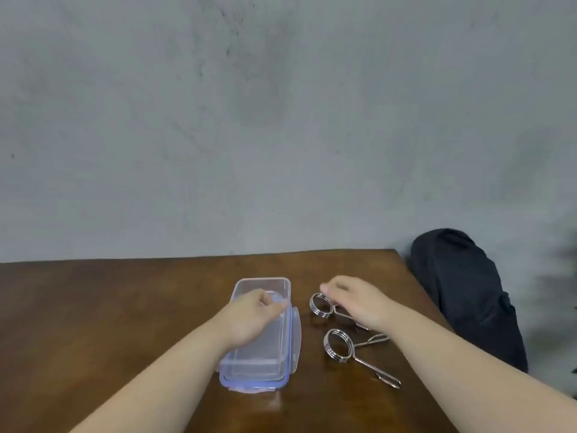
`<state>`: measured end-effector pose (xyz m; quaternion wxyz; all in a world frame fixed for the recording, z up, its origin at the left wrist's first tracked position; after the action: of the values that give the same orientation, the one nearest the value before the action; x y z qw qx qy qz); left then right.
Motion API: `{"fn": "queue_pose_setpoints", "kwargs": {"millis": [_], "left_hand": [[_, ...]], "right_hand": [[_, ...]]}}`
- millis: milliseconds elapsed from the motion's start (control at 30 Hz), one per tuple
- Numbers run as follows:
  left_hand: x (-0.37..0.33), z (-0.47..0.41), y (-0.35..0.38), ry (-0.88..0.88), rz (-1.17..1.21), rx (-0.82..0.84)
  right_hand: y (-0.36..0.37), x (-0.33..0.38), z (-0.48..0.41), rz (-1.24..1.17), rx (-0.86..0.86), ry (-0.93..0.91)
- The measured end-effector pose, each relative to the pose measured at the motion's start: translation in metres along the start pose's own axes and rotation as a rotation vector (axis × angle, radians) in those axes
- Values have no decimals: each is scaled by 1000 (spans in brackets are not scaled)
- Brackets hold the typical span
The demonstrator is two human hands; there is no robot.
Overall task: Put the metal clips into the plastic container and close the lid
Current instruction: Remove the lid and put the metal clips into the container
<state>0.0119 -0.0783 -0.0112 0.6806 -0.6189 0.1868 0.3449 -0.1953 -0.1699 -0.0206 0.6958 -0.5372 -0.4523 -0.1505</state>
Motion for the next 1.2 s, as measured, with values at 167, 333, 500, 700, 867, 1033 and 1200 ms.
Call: {"fn": "queue_pose_setpoints", "kwargs": {"millis": [167, 333, 500, 700, 867, 1033, 1200], "left_hand": [[2, 25, 28, 7, -414, -126], [-9, 41, 47, 101, -671, -177], [-6, 52, 59, 166, -888, -118], [8, 65, 48, 293, -800, -147], [34, 74, 20, 290, -439, -396], [83, 82, 15, -16, -119, -540], [119, 85, 32, -216, 150, -513]], "right_hand": [[34, -21, 19, 566, 70, 20], [48, -28, 28, 792, 61, 25], [52, -34, 30, 793, 75, 41], [48, -45, 32, 706, 25, 65], [29, -28, 29, 442, -60, 27], [19, 52, 18, 343, -85, -195], [60, 121, -8, 546, 123, -431]]}}
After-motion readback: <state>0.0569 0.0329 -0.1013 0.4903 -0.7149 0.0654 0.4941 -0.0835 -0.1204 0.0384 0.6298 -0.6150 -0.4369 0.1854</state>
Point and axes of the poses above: each hand's wrist, its own z-axis away from the middle knuckle, its own y-axis out of the palm, x = y × z, the point moved 8 cm from there along -z, towards the middle knuckle, and after that the axes turned 2 degrees about -y, right-handed, at the moved point
